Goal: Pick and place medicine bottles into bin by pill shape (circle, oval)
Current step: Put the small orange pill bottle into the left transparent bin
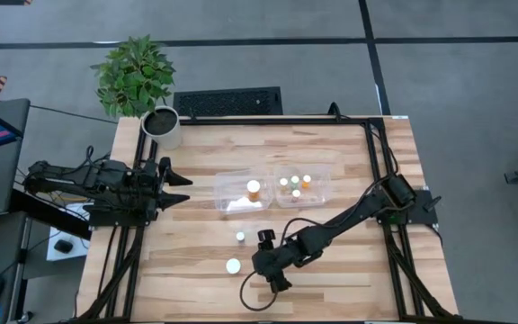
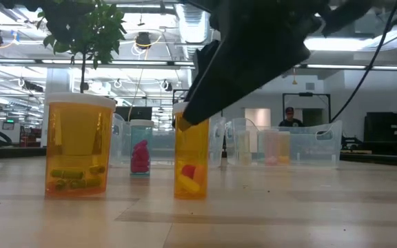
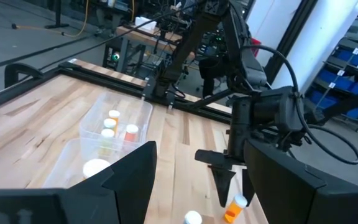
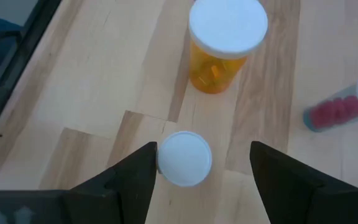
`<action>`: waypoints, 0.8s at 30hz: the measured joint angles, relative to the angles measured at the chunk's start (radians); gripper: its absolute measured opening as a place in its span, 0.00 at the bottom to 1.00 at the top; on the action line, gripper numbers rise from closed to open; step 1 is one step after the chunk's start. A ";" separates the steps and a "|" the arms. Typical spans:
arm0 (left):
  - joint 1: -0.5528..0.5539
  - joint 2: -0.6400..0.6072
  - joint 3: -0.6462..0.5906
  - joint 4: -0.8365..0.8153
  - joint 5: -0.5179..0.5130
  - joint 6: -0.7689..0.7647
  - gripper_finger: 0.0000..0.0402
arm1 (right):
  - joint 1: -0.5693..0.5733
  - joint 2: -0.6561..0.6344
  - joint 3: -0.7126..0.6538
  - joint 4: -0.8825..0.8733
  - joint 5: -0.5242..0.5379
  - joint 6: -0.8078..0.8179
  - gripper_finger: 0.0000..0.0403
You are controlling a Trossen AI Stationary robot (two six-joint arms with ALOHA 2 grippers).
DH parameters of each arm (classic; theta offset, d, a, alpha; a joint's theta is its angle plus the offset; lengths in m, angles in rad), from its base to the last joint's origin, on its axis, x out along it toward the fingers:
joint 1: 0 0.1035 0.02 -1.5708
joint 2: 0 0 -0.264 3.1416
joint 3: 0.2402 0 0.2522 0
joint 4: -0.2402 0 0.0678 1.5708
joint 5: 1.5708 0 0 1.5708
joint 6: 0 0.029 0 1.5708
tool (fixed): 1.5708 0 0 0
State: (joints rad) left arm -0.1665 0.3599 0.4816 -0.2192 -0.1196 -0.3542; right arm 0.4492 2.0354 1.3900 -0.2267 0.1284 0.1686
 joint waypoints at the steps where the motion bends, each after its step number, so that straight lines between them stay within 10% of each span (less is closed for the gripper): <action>1: 0.000 0.000 0.000 0.000 -0.001 0.000 0.59 | 0.000 0.000 0.000 -0.002 0.000 0.000 0.66; 24: 0.000 0.000 0.000 0.000 -0.001 0.000 0.59 | -0.001 -0.002 -0.001 0.001 0.000 -0.047 0.32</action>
State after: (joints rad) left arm -0.1663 0.3599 0.4816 -0.2195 -0.1204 -0.3543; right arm 0.4479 2.0331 1.3891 -0.2253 0.1284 0.1216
